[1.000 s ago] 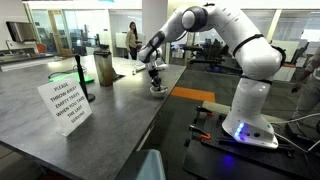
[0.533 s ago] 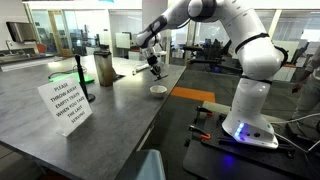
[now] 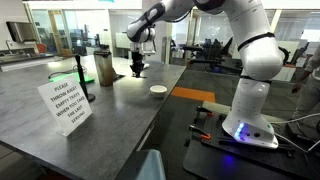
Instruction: Pick up the pen from the bowl and place it on the table
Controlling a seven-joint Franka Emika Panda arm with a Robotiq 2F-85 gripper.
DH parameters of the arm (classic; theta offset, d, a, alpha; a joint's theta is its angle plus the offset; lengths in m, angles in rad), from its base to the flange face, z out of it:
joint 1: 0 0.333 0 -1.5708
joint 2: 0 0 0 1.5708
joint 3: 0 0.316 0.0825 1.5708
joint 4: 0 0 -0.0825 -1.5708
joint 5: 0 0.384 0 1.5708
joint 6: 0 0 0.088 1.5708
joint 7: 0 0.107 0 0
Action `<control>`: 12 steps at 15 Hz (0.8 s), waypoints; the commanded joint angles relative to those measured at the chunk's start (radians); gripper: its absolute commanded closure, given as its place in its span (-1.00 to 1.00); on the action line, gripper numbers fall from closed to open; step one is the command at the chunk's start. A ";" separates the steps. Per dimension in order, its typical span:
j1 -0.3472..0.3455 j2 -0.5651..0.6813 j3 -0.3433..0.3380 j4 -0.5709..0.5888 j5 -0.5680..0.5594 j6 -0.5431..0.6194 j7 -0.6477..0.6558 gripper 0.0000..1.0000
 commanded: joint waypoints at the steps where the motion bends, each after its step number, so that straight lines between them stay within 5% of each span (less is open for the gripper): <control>1: 0.065 0.001 -0.014 -0.070 0.016 0.208 0.164 0.94; 6: 0.130 0.096 -0.038 -0.052 0.041 0.219 0.440 0.94; 10: 0.132 0.160 -0.043 -0.027 0.065 0.221 0.512 0.94; 11: 0.136 0.165 -0.050 -0.025 0.060 0.226 0.525 0.70; 12: 0.140 0.161 -0.058 -0.029 0.048 0.239 0.526 0.24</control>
